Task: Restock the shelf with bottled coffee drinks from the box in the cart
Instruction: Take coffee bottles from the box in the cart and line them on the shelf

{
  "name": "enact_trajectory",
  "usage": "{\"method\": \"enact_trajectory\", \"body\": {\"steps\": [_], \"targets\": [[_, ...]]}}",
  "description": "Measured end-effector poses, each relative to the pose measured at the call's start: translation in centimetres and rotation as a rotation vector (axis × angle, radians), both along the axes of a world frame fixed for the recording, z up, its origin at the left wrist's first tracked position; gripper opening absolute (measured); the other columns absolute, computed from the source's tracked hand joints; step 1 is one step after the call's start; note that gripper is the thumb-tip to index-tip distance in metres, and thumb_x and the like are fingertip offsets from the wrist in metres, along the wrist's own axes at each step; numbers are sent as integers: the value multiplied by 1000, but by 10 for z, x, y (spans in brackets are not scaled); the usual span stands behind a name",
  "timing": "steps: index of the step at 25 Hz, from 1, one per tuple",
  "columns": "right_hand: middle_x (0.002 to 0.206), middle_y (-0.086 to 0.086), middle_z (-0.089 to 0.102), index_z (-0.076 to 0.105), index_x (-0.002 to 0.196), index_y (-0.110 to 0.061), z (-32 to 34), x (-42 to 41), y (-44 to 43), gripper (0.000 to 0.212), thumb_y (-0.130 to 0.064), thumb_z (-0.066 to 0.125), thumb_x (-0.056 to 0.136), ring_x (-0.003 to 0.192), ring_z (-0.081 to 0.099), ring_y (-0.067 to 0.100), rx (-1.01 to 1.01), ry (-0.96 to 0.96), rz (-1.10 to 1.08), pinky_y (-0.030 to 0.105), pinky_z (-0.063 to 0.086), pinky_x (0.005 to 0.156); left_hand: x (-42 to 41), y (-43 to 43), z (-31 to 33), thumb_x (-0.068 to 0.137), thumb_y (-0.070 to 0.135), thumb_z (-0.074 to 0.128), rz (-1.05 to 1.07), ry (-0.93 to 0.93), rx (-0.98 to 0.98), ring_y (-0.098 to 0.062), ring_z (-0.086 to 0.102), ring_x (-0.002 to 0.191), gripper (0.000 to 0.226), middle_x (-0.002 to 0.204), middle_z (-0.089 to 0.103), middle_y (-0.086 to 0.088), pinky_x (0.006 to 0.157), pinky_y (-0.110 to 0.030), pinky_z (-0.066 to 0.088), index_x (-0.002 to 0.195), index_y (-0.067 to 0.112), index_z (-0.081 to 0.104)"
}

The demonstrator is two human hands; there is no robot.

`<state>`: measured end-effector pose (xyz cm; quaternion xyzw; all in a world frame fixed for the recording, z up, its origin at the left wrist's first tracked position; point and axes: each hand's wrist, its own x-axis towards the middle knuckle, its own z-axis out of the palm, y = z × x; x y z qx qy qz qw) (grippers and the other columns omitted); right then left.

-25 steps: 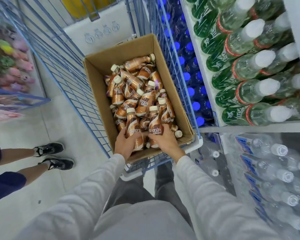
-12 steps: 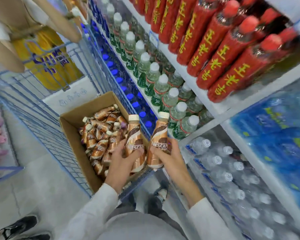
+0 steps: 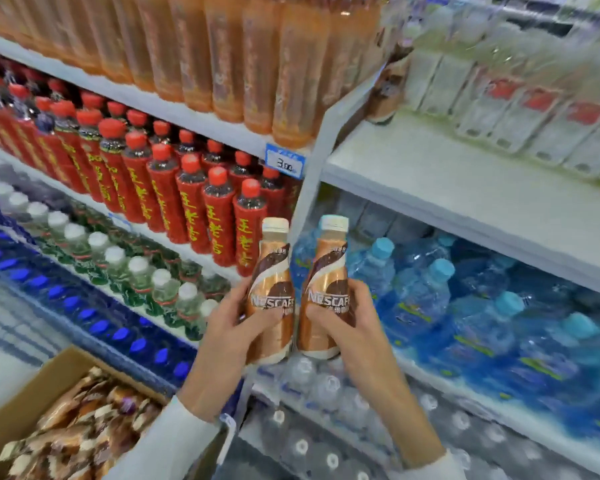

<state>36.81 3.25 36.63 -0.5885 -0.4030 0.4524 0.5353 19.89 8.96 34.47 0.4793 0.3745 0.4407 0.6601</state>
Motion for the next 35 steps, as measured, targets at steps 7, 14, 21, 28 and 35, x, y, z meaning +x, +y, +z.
{"method": "enact_trajectory", "body": {"steps": [7,14,21,28,35], "targets": [[102,-13,73,59,110,-42,58,72,-18,45,-48,79,70,94,71,4,190,-90,-210,19,55,74,82,27,60,68,25,79,-182,-61,220,-24,74,91,39,102,77,-8,73,-28,58,107,25,76],[98,-19,73,54,111,-36,119,122,15,49,-43,81,71,90,72,5,355,-213,-348,19,56,70,159,69,129,76,24,76,-236,-65,503,-14,75,92,43,101,78,4,73,-24,58,117,27,65],[112,-9,61,39,126,-25,129,168,70,56,-28,78,85,94,63,2,282,-313,-438,21,48,72,213,130,134,86,25,77,-109,86,563,6,67,98,56,112,68,22,85,-24,55,132,33,46],[116,-9,55,33,124,-25,109,189,90,56,-22,76,88,102,58,-1,252,-342,-439,17,47,76,226,152,119,90,23,74,-173,237,608,21,57,104,60,119,57,28,99,-26,48,133,39,36],[125,-5,57,24,134,-30,91,192,89,63,-28,72,93,108,60,0,228,-443,-387,6,47,79,224,149,110,92,17,73,-273,278,617,-6,54,129,74,142,55,10,116,-41,42,151,31,31]]}}
